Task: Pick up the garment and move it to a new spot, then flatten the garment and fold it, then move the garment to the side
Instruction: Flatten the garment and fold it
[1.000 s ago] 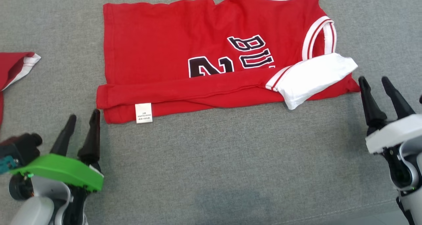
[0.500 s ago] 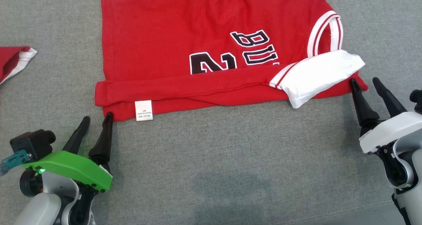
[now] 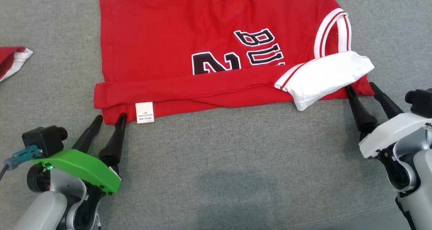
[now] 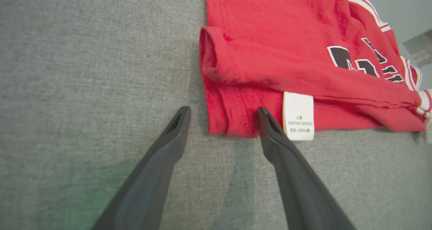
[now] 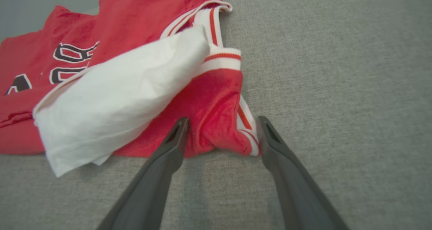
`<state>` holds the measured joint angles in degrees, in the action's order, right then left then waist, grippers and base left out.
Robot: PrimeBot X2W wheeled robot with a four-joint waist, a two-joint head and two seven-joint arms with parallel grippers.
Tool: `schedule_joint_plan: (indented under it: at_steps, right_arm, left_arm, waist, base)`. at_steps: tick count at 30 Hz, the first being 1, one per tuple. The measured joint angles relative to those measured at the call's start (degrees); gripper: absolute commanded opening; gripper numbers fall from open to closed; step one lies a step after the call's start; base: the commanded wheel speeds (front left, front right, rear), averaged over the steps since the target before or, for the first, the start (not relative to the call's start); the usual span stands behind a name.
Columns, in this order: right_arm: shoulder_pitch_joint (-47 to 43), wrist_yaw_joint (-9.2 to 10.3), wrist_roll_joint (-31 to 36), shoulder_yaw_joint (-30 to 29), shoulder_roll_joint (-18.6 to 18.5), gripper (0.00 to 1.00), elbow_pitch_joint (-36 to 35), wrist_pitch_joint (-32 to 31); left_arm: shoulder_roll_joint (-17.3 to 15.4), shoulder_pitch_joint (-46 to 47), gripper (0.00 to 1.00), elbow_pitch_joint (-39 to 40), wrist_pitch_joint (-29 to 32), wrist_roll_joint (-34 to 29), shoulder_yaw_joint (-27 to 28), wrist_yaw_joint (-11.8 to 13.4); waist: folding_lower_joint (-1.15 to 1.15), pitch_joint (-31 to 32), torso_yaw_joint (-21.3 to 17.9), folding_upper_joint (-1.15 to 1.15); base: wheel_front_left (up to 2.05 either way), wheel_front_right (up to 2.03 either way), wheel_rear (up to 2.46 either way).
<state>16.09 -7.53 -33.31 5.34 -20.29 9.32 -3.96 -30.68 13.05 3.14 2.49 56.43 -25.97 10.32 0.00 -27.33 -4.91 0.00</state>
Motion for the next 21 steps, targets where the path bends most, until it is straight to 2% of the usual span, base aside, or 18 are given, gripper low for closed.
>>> schedule_joint_plan:
  at_steps: [1, 3, 4, 5, 6, 7, 8, 14, 21]
  right_arm:
    - [0.21, 0.0, 0.0, 0.21, -0.02, 1.0, 0.14, -0.12]
    - [0.76, 0.01, 0.0, 0.89, -0.18, 1.0, 0.42, -0.76]
    - [0.97, 0.01, -0.02, 1.16, -0.27, 1.0, 0.52, -1.0]
    - [1.19, 0.01, -0.12, 1.36, -0.34, 0.61, 0.63, -1.03]
    - [1.49, 0.04, -0.42, 1.72, -0.46, 0.38, 0.79, -1.54]
    - [1.73, 0.04, -0.45, 1.9, -0.54, 0.24, 0.88, -1.57]
    - [1.9, 0.04, -0.66, 2.13, -0.6, 0.0, 0.89, -1.65]
    - [1.85, 0.02, -4.26, 3.92, -2.33, 0.0, -0.44, -5.49]
    - [0.55, 0.03, -14.05, 2.56, -6.7, 0.0, -7.3, -14.91]
  left_arm:
    - [-0.03, 0.16, 0.54, 0.0, 0.07, -0.03, -0.1, 0.0]
    - [-0.31, 0.7, 0.11, 0.08, 0.57, -0.25, -0.53, -0.24]
    - [-0.44, 0.92, 0.0, 0.08, 0.75, -0.38, -0.6, -0.27]
    - [-0.52, 1.15, 0.0, 0.07, 0.97, -0.41, -0.74, -0.45]
    - [-0.7, 1.46, 0.0, 0.05, 1.18, -0.55, -0.96, -0.76]
    - [-0.73, 1.67, 0.0, 0.01, 1.25, -0.54, -1.07, -0.94]
    - [-0.74, 1.82, 0.0, -0.02, 1.66, -0.54, -1.37, -1.34]
    - [-0.91, 1.98, 0.0, 0.13, 3.05, 0.75, -1.86, -3.14]
    - [-3.2, 1.31, 0.0, 4.75, 6.94, 5.54, -0.51, -5.06]
  waist:
    - [0.0, -0.14, -0.04, 0.0]
    - [0.0, -0.44, -0.08, 0.0]
    - [0.0, -0.61, -0.09, 0.0]
    - [0.0, -0.78, -0.1, 0.0]
    - [0.0, -0.95, -0.09, 0.0]
    - [0.0, -1.08, -0.08, 0.0]
    - [0.0, -1.19, -0.06, 0.0]
    - [0.0, -0.19, -0.01, 0.0]
    - [0.0, 1.75, -0.04, 0.0]
  base:
    - [0.0, 0.0, 0.0]
    - [0.0, 0.0, 0.0]
    - [0.0, 0.0, 0.0]
    - [0.0, 0.0, 0.0]
    - [0.0, 0.0, 0.0]
    - [0.0, 0.0, 0.0]
    - [0.0, 0.0, 0.0]
    - [0.0, 0.0, 0.0]
    - [0.0, 0.0, 0.0]
